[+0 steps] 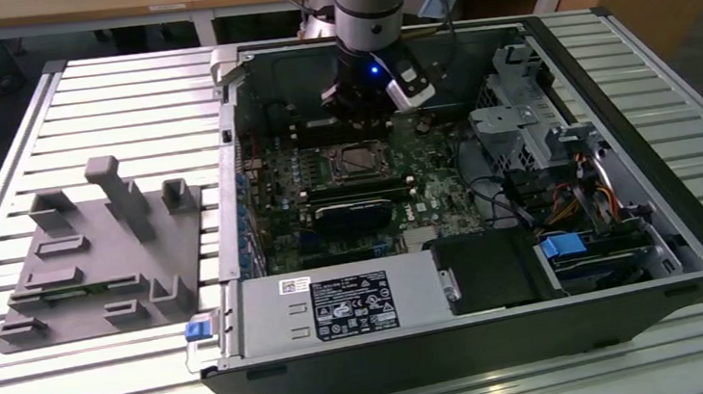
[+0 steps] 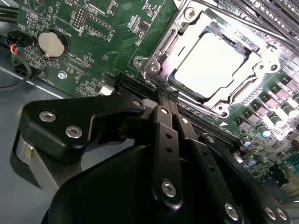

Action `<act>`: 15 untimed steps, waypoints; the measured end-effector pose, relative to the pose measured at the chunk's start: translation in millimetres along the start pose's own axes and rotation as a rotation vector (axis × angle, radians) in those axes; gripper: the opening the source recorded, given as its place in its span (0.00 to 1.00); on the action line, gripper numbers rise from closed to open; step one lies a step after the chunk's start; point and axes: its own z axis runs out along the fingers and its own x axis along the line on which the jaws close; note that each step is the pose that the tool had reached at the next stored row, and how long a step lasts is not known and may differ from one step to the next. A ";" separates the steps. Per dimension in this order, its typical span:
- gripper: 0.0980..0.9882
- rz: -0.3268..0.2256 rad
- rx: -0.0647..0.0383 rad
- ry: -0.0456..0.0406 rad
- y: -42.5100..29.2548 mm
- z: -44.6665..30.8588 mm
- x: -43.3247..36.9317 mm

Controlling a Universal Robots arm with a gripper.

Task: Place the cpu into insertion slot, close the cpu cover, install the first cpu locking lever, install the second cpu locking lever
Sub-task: 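Install the first cpu locking lever, then install the second cpu locking lever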

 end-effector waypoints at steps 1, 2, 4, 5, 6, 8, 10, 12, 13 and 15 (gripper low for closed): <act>0.03 0.000 0.000 0.0001 -0.6 -0.1 -0.2; 0.03 0.000 0.000 0.0001 -1.0 -0.1 -0.5; 0.03 0.000 0.000 0.0001 -1.2 -0.2 -0.6; 0.03 0.000 0.000 0.0001 -1.5 -0.2 -0.6; 0.03 0.000 0.000 0.0001 -1.6 -0.2 -0.6; 0.03 0.000 0.000 0.0002 -2.2 -0.3 -0.6; 0.03 0.000 0.000 0.0001 -2.8 -0.3 -0.7; 0.03 0.000 0.000 0.0001 -3.9 -0.4 -0.7; 0.03 0.000 0.000 0.0001 -4.2 -0.4 -0.7; 0.03 0.000 0.000 0.0001 -4.8 -0.5 -0.7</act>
